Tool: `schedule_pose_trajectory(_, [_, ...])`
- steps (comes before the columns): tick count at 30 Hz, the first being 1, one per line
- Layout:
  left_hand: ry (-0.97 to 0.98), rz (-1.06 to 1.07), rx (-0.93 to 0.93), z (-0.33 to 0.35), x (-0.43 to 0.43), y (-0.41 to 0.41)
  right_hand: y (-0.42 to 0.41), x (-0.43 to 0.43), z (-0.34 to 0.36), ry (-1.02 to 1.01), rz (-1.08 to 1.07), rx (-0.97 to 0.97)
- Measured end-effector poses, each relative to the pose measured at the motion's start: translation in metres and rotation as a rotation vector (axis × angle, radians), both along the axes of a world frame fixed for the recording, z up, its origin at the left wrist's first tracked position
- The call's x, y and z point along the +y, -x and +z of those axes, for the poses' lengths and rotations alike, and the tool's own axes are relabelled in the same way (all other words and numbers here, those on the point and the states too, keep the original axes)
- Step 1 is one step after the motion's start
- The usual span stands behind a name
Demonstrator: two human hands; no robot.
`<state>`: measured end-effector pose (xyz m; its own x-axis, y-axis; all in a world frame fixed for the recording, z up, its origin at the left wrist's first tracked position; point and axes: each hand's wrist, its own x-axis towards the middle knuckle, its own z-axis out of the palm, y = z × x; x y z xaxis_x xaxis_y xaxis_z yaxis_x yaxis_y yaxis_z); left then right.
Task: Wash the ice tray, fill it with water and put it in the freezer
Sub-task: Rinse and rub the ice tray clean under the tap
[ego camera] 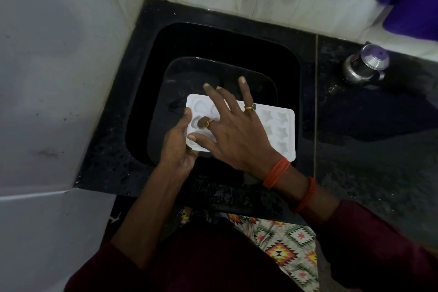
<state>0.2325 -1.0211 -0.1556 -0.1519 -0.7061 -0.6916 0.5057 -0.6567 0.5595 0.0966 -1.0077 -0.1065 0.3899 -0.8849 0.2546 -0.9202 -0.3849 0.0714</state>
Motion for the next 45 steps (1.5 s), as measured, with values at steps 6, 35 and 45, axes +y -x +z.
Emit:
schedule_pose_trajectory(6, [-0.014, 0.000, -0.003, 0.004, 0.000, -0.001, -0.003, 0.005, 0.002, -0.028, -0.010, -0.047])
schedule_pose_trajectory(35, [-0.105, 0.049, 0.155, 0.015, 0.011, 0.011, 0.003, -0.011, -0.004, -0.093, -0.108, -0.003])
schedule_pose_trajectory(45, [-0.101, 0.047, 0.129, 0.013, 0.009, 0.013, 0.005, -0.013, -0.007, -0.080, -0.100, 0.006])
